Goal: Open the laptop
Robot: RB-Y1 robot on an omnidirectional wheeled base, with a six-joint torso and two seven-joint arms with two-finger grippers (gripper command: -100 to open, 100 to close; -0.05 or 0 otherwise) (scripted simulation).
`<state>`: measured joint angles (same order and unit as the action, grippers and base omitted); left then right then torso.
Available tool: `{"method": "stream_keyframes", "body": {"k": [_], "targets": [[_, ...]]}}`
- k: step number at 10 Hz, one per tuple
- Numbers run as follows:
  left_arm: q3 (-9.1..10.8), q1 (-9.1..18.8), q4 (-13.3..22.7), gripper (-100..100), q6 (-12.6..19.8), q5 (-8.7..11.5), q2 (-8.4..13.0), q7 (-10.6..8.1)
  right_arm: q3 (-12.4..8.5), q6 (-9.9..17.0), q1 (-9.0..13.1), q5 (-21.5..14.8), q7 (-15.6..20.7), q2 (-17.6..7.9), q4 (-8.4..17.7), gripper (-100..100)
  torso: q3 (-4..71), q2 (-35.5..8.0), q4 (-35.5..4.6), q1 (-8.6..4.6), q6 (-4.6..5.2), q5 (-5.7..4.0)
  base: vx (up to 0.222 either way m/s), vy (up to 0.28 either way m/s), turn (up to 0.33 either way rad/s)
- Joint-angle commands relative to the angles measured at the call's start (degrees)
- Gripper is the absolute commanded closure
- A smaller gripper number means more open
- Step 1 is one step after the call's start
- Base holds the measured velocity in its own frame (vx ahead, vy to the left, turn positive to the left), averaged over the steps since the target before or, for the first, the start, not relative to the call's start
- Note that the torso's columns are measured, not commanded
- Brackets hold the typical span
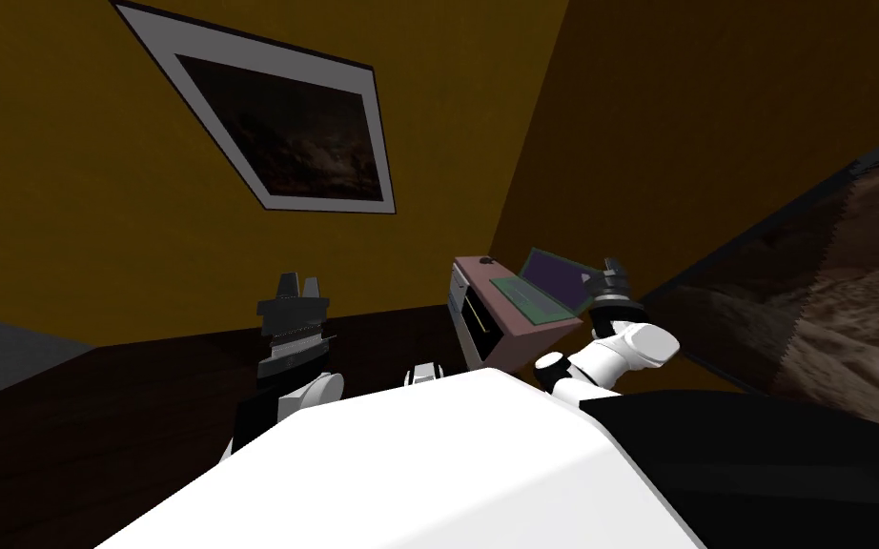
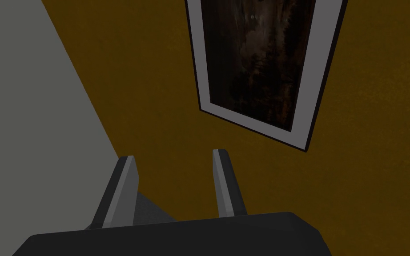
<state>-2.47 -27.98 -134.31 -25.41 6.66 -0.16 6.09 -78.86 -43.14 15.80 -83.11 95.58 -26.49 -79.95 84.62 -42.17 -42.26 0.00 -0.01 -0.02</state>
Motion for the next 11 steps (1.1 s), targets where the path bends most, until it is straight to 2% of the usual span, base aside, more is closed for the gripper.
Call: {"method": "stream_keyframes", "body": {"k": [1, 2, 3, 4, 5, 7, 8, 11], "targets": [[0.0, 0.0, 0.0, 0, 0.0, 0.0, 0.0, 0.0, 4.8, -1.4, -2.4, -1.0, -1.8, -2.3, -0.5, -100, 0.0, -0.1, 0.0, 0.0, 0.0, 0.02, -0.148, -0.164, 0.018], [0.0, 0.0, 0.0, 0, 0.0, 0.0, 0.0, 0.0, 5.3, -1.4, -2.4, -1.0, -1.8, -2.3, -0.5, -100, -0.1, -0.3, -0.1, -0.16, 0.03, -0.03, -0.115, -0.127, 0.009], [0.0, 0.0, 0.0, 0, 0.0, 0.0, 0.0, 0.0, 7.6, -2.0, -3.5, -1.4, -2.5, -3.5, -0.7, -100, -0.1, -0.2, 0.0, 0.0, 0.02, -0.01, -0.092, -0.113, 0.003], [0.0, 0.0, 0.0, 0, 0.0, 0.0, 0.0, 0.0, 9.3, -2.7, -4.5, -1.8, -3.1, -4.6, -1.0, -100, 0.0, -0.1, 0.0, 0.07, 0.0, 0.04, -0.123, -0.174, 0.02], [0.0, 0.0, 0.0, 0, 0.0, 0.0, 0.0, 0.0, 10.0, -2.7, -4.5, -1.8, -3.1, -4.6, -1.0, -100, -0.1, -0.1, 0.0, -0.11, 0.02, 0.0, -0.088, -0.137, 0.011], [0.0, 0.0, 0.0, 0, 0.0, 0.0, 0.0, 0.0, 14.0, -3.9, -6.4, -2.6, -4.4, -6.9, -1.5, -100, 0.0, 0.0, 0.0, 0.11, 0.0, 0.04, -0.091, -0.13, 0.012], [0.0, 0.0, 0.0, 0, 0.0, 0.0, 0.0, 0.0, 14.6, -3.9, -6.4, -2.6, -4.4, -6.9, -1.5, -100, 0.0, -0.1, 0.0, -0.03, 0.02, 0.02, -0.08, -0.12, 0.012], [0.0, 0.0, 0.0, 0, 0.0, 0.0, 0.0, 0.0, 20.4, -5.6, -8.9, -3.8, -6.0, -10.1, -2.4, -100, -0.1, -0.2, -0.1, -0.16, 0.06, -0.02, -0.103, -0.171, 0.025]]}}
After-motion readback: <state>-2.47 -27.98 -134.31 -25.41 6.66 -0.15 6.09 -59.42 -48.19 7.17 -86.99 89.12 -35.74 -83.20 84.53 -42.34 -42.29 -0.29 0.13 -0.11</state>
